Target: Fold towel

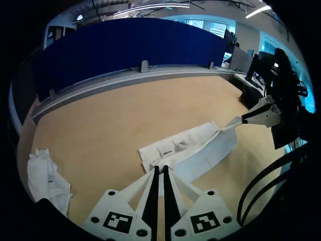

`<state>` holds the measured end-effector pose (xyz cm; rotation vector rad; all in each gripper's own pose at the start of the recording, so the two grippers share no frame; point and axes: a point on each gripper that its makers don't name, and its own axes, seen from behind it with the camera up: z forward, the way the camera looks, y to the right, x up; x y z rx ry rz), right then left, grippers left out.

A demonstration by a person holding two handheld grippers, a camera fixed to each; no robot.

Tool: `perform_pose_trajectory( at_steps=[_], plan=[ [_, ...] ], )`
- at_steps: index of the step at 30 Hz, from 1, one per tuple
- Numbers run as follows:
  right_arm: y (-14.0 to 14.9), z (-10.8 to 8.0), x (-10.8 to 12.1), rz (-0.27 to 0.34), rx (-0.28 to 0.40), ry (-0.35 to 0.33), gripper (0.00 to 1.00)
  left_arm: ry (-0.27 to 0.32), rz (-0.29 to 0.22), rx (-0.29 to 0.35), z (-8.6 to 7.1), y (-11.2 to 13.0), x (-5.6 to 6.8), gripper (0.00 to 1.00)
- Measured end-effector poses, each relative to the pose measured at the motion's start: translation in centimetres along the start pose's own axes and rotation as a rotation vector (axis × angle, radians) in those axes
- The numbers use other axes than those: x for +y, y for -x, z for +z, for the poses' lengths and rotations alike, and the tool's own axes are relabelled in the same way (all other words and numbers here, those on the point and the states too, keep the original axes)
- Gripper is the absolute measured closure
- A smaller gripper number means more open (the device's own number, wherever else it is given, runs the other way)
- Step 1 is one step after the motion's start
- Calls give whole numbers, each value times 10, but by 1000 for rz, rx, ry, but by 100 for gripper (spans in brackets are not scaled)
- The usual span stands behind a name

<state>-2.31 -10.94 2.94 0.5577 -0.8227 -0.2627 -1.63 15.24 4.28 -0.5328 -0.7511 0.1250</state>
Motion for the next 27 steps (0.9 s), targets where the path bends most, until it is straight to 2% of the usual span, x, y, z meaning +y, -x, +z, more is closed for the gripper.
perform_pose_trajectory(
  at_steps=[8, 18, 27],
  plan=[
    [6, 20, 9, 12, -24, -2, 88, -2, -5, -27, 20, 6, -5, 92],
    [18, 52, 17, 8, -59, 0, 88, -21, -8, -59, 55, 19, -18, 92],
    [27, 66, 20, 37, -66, 2, 78, -69, -7, -81, 71, 25, -30, 90]
  ],
)
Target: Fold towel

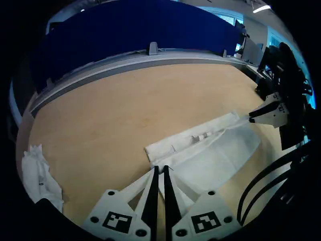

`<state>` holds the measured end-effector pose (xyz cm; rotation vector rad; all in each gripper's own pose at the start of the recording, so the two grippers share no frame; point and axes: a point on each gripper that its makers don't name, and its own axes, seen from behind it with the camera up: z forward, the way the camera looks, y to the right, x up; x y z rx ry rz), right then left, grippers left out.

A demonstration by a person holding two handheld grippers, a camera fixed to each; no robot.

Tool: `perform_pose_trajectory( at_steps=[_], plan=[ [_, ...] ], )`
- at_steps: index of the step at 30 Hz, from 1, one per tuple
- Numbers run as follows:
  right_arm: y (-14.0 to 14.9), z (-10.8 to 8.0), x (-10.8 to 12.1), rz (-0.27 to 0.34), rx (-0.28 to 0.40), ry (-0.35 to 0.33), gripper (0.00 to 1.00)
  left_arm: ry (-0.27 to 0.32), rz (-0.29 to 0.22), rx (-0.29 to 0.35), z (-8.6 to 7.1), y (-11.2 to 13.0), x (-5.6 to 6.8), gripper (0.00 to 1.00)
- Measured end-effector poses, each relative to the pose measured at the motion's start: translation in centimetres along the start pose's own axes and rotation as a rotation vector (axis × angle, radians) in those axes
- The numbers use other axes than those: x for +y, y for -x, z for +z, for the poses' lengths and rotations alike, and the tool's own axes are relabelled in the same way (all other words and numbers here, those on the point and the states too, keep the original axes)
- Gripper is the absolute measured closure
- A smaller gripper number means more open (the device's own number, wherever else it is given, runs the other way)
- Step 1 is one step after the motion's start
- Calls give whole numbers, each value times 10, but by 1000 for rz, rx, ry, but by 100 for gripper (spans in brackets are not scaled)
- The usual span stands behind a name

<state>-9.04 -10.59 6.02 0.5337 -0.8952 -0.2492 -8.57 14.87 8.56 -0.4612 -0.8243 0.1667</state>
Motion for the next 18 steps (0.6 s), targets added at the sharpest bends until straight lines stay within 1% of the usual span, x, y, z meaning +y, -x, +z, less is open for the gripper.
perform_pose_trajectory(
  at_steps=[1, 5, 8, 11, 13, 14, 15, 18],
  plan=[
    [0, 0, 0, 2, 0, 0, 77, -8, 3, 2, 1, 0, -1, 89],
    [0, 2, 3, 4, 9, 14, 71, -34, 11, 8, 2, -1, -6, 75],
    [0, 3, 8, 0, 17, 32, 69, -43, 11, 6, 3, -1, -8, 73],
    [-2, 5, 12, -2, 24, 48, 63, -49, 9, 8, 3, -2, -10, 68],
    [-4, 5, 15, -3, 32, 61, 55, -52, 7, 9, 4, -3, -11, 63],
    [-5, 5, 17, -3, 36, 68, 50, -53, 6, 9, 4, -4, -12, 62],
    [-6, 5, 18, -3, 41, 78, 44, -56, 5, 9, 4, -4, -13, 61],
    [-11, 5, 24, -5, 54, 106, 28, -68, 4, 9, 4, -5, -17, 52]
  ],
)
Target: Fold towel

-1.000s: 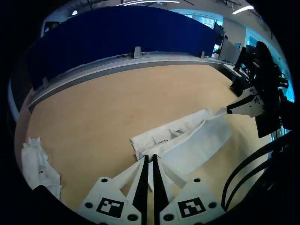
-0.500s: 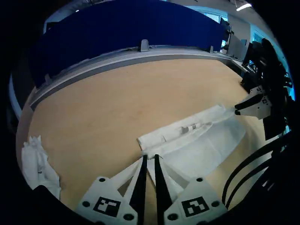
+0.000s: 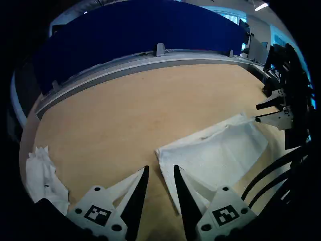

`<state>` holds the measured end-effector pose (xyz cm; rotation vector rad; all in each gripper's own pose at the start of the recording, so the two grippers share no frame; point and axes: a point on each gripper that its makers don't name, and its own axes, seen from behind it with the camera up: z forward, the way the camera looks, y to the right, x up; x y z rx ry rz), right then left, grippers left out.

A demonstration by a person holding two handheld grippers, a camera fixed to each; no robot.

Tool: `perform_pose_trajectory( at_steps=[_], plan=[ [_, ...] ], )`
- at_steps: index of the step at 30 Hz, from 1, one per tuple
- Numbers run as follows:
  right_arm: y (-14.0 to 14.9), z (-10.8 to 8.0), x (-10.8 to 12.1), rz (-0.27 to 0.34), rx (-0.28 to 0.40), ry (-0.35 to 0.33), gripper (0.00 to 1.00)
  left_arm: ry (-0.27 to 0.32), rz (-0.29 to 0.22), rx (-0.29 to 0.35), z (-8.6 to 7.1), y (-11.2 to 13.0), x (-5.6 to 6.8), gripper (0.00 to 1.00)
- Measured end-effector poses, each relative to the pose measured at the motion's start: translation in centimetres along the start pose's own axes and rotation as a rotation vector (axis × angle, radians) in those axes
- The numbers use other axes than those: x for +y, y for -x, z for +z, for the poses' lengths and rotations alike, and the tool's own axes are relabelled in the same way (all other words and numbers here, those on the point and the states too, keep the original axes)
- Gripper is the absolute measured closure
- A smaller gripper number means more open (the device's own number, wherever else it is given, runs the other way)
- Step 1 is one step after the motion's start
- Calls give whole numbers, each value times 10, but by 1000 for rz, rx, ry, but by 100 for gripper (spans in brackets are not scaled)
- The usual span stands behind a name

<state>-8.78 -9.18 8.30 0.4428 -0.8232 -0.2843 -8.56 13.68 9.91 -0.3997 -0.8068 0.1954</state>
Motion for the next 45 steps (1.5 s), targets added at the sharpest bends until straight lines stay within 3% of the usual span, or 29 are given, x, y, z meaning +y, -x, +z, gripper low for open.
perform_pose_trajectory(
  at_steps=[5, 11, 15, 29, 45],
  plan=[
    [-7, -4, 4, -9, 21, 17, 0, 0, -7, 3, -4, -1, -2, 34],
    [-13, -7, 9, -3, 45, 36, 0, 13, -7, 10, -10, 1, 1, 15],
    [-12, -9, 6, 2, 46, 23, 0, 7, -3, 15, -13, 0, 0, 9],
    [4, -25, -10, -12, 25, -7, 0, -12, -25, 35, -41, 8, -8, 8],
    [37, -53, -35, -20, -5, -47, 0, -56, -52, 7, -96, 67, -14, 8]
  ],
)
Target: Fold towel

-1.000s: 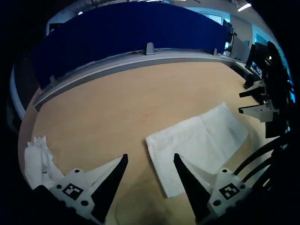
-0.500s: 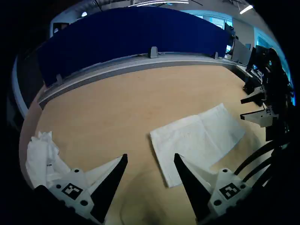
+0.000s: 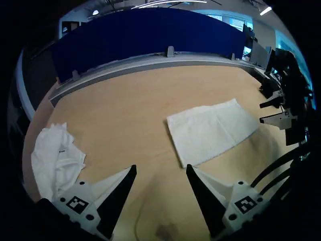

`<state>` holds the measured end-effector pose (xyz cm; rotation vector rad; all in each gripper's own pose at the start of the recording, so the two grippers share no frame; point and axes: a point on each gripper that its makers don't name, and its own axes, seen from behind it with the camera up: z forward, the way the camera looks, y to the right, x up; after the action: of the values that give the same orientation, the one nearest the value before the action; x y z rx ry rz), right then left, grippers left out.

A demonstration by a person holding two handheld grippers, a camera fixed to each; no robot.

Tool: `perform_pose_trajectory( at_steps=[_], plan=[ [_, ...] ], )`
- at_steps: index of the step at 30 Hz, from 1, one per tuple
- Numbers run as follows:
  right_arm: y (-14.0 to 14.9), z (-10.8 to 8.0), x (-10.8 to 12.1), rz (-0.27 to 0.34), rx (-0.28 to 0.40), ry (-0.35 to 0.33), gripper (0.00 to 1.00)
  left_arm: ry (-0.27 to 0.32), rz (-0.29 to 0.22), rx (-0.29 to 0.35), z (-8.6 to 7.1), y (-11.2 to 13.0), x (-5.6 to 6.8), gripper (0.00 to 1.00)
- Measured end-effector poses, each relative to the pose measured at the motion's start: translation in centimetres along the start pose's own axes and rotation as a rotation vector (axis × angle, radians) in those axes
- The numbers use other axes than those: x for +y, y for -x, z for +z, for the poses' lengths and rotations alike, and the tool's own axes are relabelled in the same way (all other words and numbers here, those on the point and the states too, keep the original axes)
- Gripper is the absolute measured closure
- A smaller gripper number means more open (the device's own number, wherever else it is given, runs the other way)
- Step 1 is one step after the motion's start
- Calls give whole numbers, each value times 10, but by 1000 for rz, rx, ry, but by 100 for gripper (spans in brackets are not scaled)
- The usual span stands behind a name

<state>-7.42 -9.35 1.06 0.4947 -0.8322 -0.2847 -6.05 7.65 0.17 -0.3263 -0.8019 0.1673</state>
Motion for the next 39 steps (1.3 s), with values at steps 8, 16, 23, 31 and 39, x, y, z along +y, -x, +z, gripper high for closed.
perform_pose_trajectory(
  at_steps=[8, 16, 23, 31, 39],
  plan=[
    [4, -2, -5, -1, -7, -14, 0, -13, -15, -6, -9, 13, -7, 8],
    [17, 3, -16, -38, -46, -63, 0, -33, -24, 1, -27, 18, -14, 8],
    [33, 13, -26, -81, -99, -119, 14, -60, -45, 6, -51, 27, -18, 8],
    [38, 19, -29, -97, -126, -143, 21, -73, -59, -2, -67, 42, -21, 8],
    [43, 25, -30, -102, -150, -156, 47, -74, -69, -11, -69, 49, -21, 8]
  ],
)
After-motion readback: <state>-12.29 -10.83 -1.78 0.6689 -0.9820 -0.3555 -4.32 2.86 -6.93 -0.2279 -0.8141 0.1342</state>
